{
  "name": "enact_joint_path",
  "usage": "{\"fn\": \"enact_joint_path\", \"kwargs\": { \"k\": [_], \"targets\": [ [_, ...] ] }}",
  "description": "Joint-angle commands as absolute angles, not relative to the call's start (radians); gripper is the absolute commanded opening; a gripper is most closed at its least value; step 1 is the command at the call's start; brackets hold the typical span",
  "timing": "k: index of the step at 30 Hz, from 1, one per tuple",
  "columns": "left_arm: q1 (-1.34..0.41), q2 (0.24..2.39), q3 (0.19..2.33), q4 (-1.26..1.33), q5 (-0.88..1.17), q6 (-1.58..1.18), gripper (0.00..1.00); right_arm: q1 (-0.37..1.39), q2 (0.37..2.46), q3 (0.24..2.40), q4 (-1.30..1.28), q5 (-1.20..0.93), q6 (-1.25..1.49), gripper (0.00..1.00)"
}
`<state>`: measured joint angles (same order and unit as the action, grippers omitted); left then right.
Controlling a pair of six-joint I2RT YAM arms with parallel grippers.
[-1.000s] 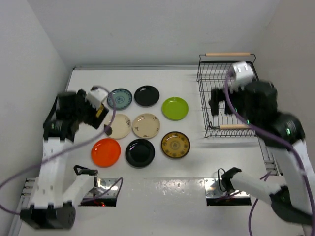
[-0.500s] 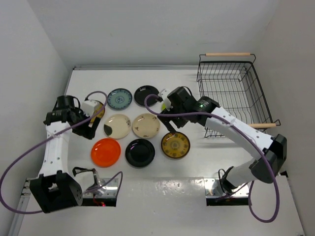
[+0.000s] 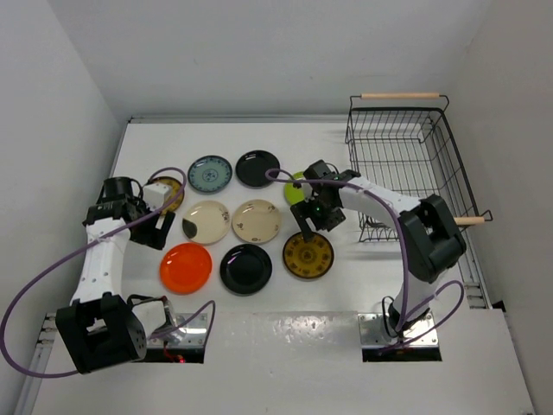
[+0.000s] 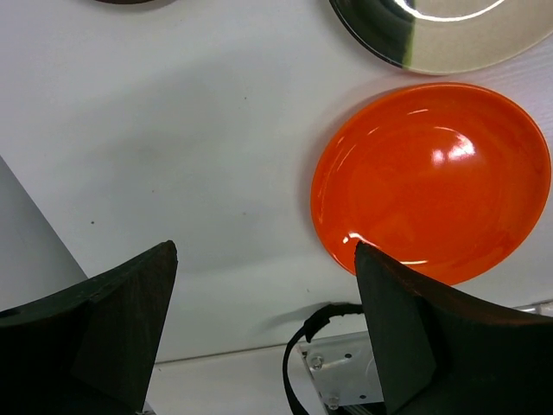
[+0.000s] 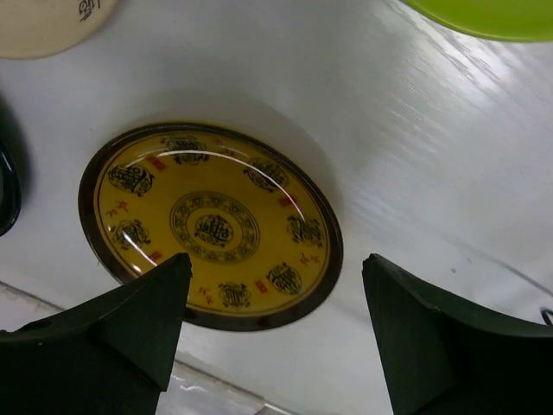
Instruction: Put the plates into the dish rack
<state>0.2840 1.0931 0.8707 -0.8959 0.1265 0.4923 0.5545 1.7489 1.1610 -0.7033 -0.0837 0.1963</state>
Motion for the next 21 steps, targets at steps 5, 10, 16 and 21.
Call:
{"fn": "enact_joint_path", "kwargs": {
  "k": [5,10,16,21],
  "targets": [
    [0.296,1.132,0.862,-0.831,0.127,0.445,0.9,0.535,1.805,1.095,-0.575,-0.161,0.156,0.8],
    [0.296,1.158,0.897,-0.831,0.127,0.434,0.9,0.515,1.867,1.091,-0.554,-0.179,0.114,0.73],
    [0.296,1.167,0.897,-0.822,0.118,0.445,0.9,0.515,1.865,1.08,-0.555,-0.229,0.114,0.44],
    [0.296,1.167,0.916,-0.813,0.107,0.454,0.9,0.512,1.784,1.04,-0.541,-0.253,0.136,0.09]
  ]
}}
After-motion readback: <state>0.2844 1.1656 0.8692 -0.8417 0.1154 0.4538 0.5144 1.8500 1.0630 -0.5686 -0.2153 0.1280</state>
